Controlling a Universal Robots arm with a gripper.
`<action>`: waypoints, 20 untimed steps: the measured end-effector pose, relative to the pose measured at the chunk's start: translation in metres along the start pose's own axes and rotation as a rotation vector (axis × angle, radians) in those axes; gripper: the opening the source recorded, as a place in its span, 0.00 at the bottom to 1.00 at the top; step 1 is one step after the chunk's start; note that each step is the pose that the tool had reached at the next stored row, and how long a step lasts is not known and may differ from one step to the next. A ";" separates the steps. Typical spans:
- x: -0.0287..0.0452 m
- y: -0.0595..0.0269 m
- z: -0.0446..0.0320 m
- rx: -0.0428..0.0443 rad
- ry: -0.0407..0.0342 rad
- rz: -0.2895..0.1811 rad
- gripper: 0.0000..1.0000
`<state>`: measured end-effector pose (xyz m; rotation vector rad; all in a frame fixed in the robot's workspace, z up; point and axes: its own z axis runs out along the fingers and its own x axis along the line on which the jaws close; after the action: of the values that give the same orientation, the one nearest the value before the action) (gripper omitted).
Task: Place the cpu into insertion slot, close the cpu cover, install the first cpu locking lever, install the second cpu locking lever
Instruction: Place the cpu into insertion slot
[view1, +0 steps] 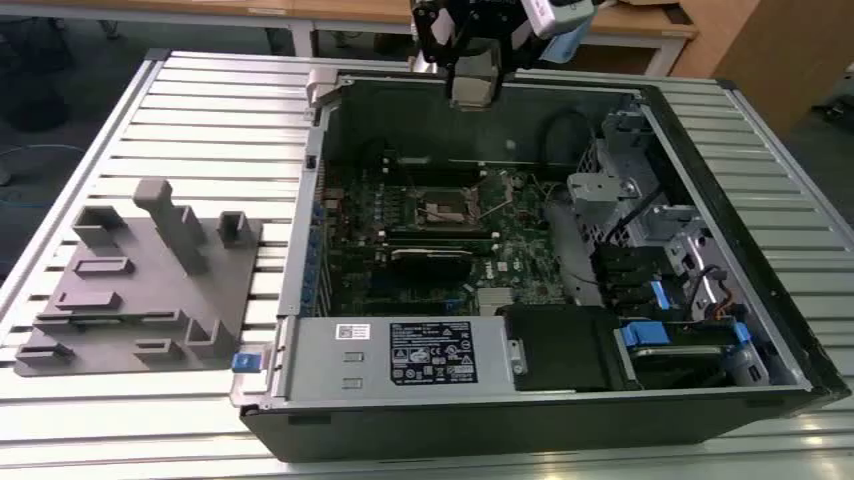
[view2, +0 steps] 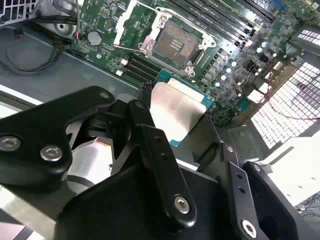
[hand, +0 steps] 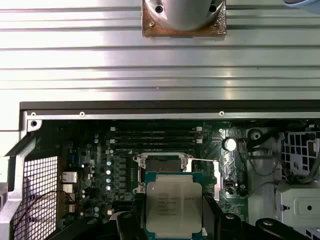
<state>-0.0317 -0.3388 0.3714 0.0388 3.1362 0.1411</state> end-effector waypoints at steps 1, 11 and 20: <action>0.0000 0.0000 0.0000 0.0000 -0.0001 0.000 0.54; 0.0000 -0.0004 0.0040 -0.0002 -0.0075 -0.001 0.54; 0.0000 -0.0005 0.0061 -0.0006 -0.0075 -0.001 0.54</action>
<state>-0.0317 -0.3387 0.3653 0.0382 3.1287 0.1415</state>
